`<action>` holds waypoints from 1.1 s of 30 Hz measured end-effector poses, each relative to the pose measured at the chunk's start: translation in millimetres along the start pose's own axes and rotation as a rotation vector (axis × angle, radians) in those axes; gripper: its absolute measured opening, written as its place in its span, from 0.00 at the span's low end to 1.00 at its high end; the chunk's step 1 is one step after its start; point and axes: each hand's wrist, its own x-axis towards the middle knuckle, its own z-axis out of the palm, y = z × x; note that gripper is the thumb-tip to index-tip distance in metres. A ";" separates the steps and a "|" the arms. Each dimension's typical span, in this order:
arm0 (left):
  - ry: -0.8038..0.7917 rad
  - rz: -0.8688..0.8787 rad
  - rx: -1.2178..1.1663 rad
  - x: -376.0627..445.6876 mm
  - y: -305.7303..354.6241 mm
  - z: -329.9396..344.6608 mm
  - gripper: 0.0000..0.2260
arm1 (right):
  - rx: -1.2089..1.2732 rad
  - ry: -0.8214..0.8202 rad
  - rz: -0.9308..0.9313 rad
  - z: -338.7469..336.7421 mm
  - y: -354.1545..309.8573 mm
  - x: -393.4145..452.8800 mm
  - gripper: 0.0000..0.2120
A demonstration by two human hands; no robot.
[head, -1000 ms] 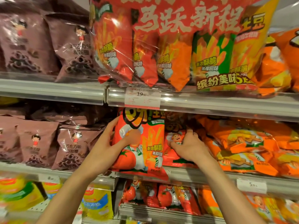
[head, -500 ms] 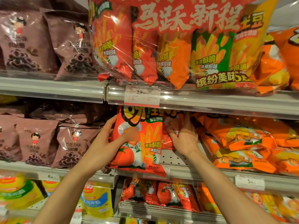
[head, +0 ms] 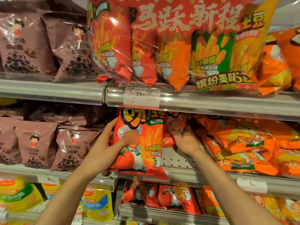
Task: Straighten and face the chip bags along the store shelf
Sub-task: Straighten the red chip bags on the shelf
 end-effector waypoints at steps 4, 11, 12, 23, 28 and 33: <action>-0.001 0.011 -0.007 -0.4 -1.7 2.2 0.30 | 0.233 0.015 -0.003 -14.8 -1.9 -13.2 0.41; 0.013 0.048 -0.005 1.2 -5.2 17.8 0.28 | 0.400 0.112 -0.125 -38.0 -29.8 -76.4 0.28; 0.018 0.047 0.001 2.3 -6.6 22.7 0.30 | 0.431 0.044 -0.138 -37.4 -33.3 -86.0 0.28; 0.087 0.199 0.339 18.8 -19.8 45.6 0.27 | 0.594 0.032 -0.065 -37.5 -32.5 -78.0 0.20; 0.300 0.397 0.721 31.0 -50.6 39.2 0.25 | 0.216 0.211 -0.105 -40.5 -21.7 -63.1 0.25; 0.314 0.449 0.853 31.5 -73.3 49.9 0.26 | 0.027 0.278 -0.230 -22.2 -14.1 -88.8 0.39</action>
